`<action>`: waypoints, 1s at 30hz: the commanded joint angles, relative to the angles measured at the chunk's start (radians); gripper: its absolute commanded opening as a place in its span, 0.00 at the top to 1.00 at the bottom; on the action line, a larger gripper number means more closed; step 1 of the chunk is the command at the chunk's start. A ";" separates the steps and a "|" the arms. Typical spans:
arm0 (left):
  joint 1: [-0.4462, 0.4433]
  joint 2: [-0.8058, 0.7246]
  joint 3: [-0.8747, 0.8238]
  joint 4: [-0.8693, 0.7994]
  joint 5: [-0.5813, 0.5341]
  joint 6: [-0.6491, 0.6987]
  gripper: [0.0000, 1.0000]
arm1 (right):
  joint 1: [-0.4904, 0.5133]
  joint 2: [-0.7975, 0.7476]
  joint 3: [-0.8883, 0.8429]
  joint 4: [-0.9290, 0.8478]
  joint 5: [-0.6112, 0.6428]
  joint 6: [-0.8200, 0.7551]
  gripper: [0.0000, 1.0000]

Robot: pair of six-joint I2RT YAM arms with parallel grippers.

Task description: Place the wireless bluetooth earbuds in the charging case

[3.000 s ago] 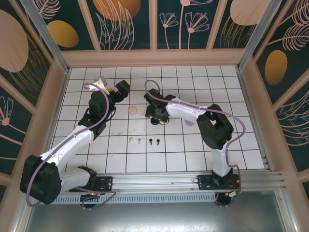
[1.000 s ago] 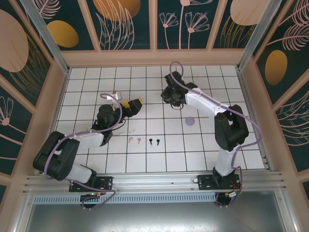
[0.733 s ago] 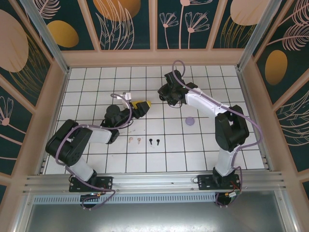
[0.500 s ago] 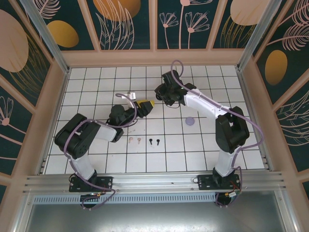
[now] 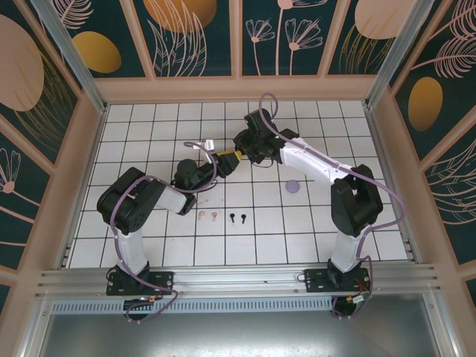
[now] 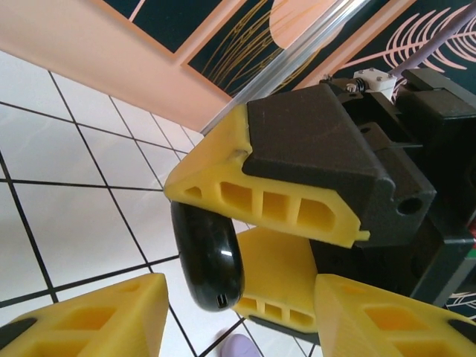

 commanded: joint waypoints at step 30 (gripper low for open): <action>-0.007 0.095 0.079 0.145 -0.015 -0.051 0.62 | 0.023 -0.062 -0.009 0.060 -0.010 0.033 0.66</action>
